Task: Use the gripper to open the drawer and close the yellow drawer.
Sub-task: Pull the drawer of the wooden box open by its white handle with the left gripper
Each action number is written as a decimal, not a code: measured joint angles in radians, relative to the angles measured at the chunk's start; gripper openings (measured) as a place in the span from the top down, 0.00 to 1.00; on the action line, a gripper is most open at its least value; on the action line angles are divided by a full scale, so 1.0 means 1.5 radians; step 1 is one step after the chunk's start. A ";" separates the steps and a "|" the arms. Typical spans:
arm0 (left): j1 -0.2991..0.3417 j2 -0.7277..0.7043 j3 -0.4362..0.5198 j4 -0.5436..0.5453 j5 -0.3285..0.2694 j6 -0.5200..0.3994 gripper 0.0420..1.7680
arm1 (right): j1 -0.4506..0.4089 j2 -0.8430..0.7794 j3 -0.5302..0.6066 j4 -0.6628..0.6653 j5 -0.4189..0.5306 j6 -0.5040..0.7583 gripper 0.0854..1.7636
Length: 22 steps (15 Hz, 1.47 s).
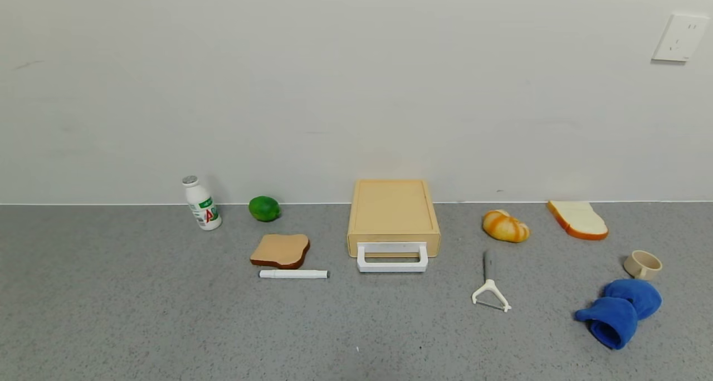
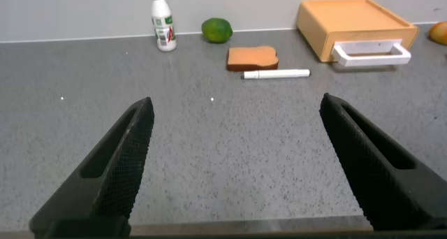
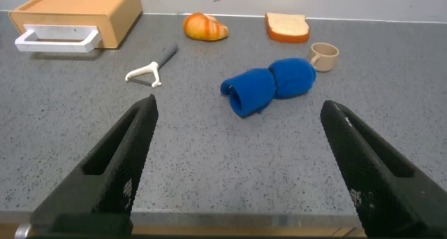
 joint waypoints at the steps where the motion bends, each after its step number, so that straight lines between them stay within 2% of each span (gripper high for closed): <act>1: 0.000 0.000 0.000 0.000 0.000 0.000 0.03 | 0.000 0.000 0.000 0.000 0.000 0.000 0.03; 14: 0.000 0.000 0.000 0.000 0.000 0.000 0.03 | 0.000 0.000 0.000 0.000 0.000 0.000 0.03; 17: -0.090 0.156 -0.133 0.066 -0.003 0.028 0.03 | 0.000 0.000 0.000 0.000 0.000 0.000 0.03; 22: -0.189 0.408 -0.304 0.148 -0.008 0.095 0.03 | 0.000 0.000 0.000 0.000 0.000 0.000 0.03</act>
